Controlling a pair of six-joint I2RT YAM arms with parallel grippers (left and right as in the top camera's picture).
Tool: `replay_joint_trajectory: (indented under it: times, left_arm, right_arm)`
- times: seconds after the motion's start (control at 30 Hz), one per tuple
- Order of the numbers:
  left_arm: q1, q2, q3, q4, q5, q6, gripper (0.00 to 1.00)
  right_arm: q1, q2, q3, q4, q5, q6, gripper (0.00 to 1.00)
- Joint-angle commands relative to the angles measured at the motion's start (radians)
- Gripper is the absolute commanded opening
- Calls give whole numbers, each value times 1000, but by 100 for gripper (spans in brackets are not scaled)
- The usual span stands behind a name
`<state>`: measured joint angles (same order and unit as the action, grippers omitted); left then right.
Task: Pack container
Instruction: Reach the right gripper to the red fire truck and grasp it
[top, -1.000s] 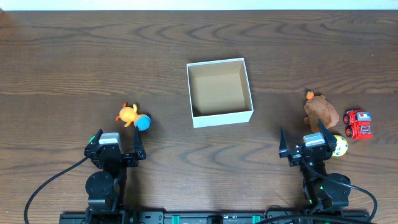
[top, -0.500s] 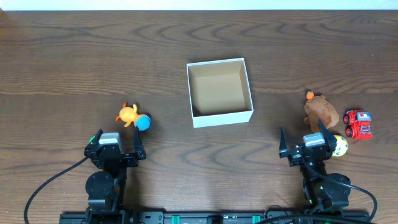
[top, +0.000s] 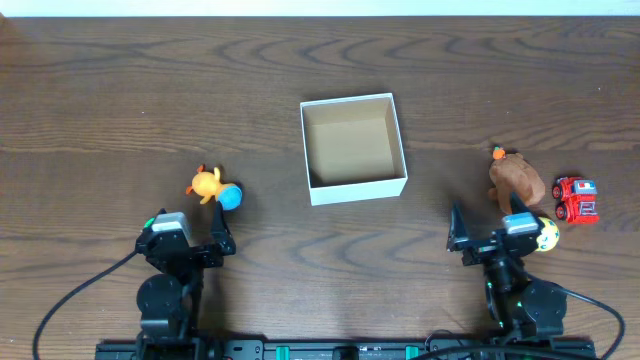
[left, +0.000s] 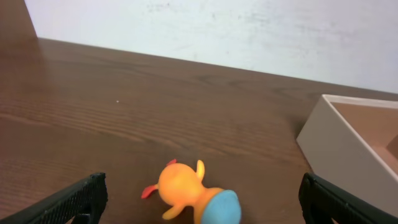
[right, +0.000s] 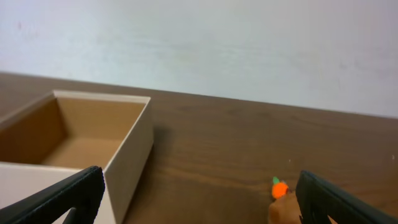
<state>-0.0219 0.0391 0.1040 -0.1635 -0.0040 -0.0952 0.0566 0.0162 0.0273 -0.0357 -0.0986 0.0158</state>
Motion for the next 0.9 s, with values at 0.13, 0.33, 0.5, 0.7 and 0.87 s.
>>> replay_joint_trajectory:
  times: [0.13,0.33,0.5,0.7,0.87]
  left_arm:
    - [-1,302,301,9,-28,-60,98]
    - [0,662,613,-17,-61,-60,98]
    - [0,894,826,-145,-61,-60,98]
    - [0,1036,903,-175,-61,-60,98]
    - [0,1055,903,-171,-61,-60,98]
  right_arm:
    - [-4,150,283,-121,136,100,99]
    - [-69,407,636,-379,155,68,99]
    - [-205,711,973,-693,150,58,99]
    - [-415,1064,1308,-1020,76,-8,99]
    - [-553,1316,1462,-1169,49,-234,99]
